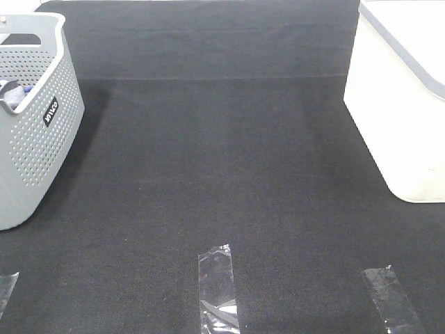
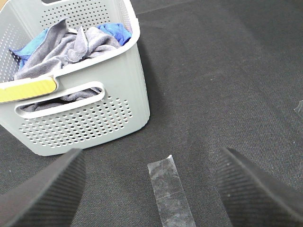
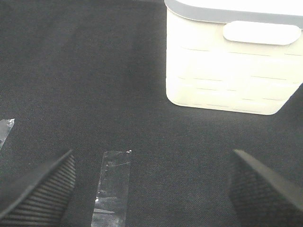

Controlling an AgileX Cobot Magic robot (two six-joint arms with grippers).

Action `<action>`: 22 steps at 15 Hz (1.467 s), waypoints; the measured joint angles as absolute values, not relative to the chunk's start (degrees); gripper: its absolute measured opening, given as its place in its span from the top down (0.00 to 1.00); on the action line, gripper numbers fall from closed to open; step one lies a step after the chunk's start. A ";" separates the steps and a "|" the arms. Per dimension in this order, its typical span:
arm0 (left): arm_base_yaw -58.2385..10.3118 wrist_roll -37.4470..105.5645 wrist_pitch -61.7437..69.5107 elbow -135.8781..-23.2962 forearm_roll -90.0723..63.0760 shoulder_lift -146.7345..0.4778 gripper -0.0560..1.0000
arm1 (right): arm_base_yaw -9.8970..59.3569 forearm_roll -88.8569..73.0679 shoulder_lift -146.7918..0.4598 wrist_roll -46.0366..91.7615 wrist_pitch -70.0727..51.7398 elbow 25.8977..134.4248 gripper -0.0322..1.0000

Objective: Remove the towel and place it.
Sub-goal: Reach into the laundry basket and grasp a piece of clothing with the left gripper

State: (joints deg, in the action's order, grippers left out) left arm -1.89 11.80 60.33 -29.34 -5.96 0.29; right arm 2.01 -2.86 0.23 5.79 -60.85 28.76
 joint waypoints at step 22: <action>-1.89 11.80 60.33 -29.34 -5.96 0.29 0.25 | 2.01 -2.86 0.23 5.79 -60.85 28.76 0.18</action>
State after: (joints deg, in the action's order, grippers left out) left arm -1.89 11.80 60.33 -29.34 -5.96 0.29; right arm 2.01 -2.86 0.23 5.79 -60.85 28.76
